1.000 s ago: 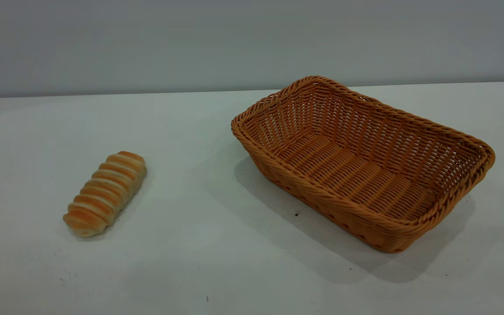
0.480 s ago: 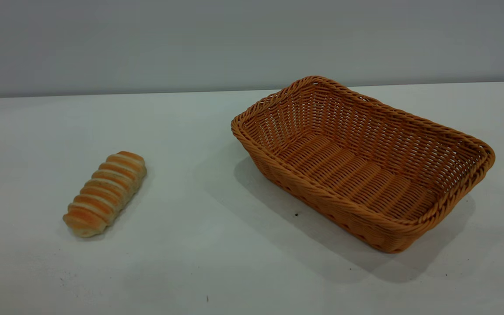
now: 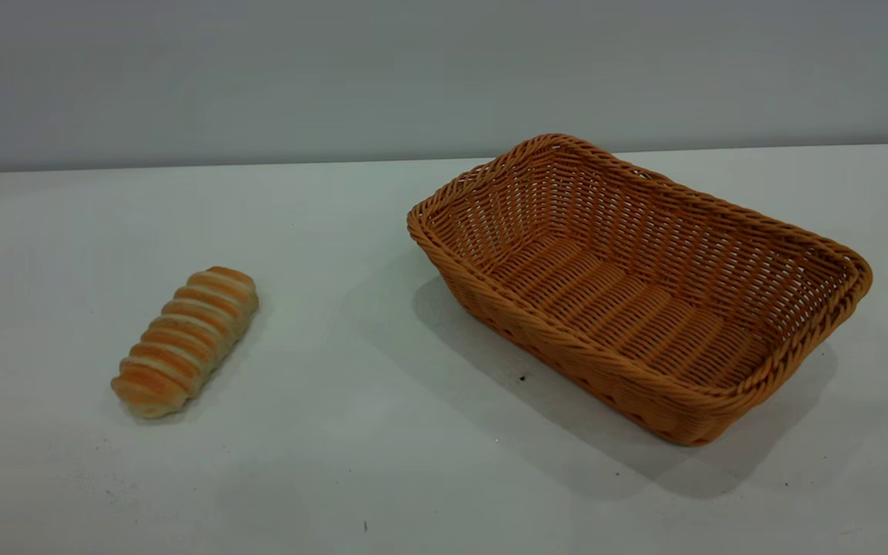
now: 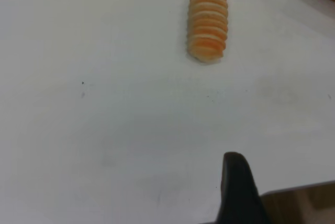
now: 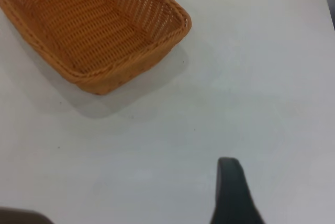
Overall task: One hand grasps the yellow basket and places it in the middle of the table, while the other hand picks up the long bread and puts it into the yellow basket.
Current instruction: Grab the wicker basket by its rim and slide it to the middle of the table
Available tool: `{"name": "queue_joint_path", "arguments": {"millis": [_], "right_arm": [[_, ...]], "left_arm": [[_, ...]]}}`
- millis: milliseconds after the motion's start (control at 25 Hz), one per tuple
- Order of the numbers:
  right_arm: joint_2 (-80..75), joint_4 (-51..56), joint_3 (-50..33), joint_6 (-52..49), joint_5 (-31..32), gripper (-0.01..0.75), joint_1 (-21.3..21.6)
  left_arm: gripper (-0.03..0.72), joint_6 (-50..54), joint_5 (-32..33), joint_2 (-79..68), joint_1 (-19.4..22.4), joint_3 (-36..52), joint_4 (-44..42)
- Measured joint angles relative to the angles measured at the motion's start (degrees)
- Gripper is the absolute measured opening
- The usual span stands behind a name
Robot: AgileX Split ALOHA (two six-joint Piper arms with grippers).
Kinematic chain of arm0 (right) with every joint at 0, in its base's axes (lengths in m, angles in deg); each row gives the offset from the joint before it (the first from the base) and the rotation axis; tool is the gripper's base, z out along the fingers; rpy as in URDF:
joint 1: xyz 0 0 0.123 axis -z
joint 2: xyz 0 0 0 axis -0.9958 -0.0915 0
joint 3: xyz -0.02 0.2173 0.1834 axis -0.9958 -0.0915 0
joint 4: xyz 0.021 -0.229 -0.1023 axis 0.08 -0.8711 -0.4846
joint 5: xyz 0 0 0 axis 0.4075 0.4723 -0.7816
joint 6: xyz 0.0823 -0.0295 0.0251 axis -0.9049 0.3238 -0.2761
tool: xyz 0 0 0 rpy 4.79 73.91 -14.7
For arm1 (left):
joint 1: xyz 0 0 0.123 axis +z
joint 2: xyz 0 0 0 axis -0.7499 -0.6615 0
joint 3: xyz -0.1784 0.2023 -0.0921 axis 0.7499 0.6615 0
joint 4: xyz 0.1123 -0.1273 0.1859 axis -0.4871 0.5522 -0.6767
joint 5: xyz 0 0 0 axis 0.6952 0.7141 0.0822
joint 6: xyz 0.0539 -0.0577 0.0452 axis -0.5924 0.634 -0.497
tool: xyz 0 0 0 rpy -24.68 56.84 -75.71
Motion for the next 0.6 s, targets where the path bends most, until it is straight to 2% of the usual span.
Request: {"name": "queue_joint_path", "arguments": {"millis": [80,320,480,600], "right_arm": [[0.0,0.0,0.0,0.0,0.0,0.508,0.0],[0.0,0.0,0.0,0.0,0.0,0.508,0.0],[0.0,0.0,0.1,0.0,-0.2,0.506,0.0],[-2.6,0.0,1.2,0.0,-2.7,0.484,0.0]], "left_arm": [[0.49,0.1,-1.5,0.0,0.0,-0.8,0.0],[0.49,4.4,-13.8,-0.7,0.0,-2.7,0.3],[0.49,5.2,-16.3,-7.9,0.0,-2.9,0.3],[0.49,5.2,-16.7,-16.8,0.0,-5.0,0.2]]}}
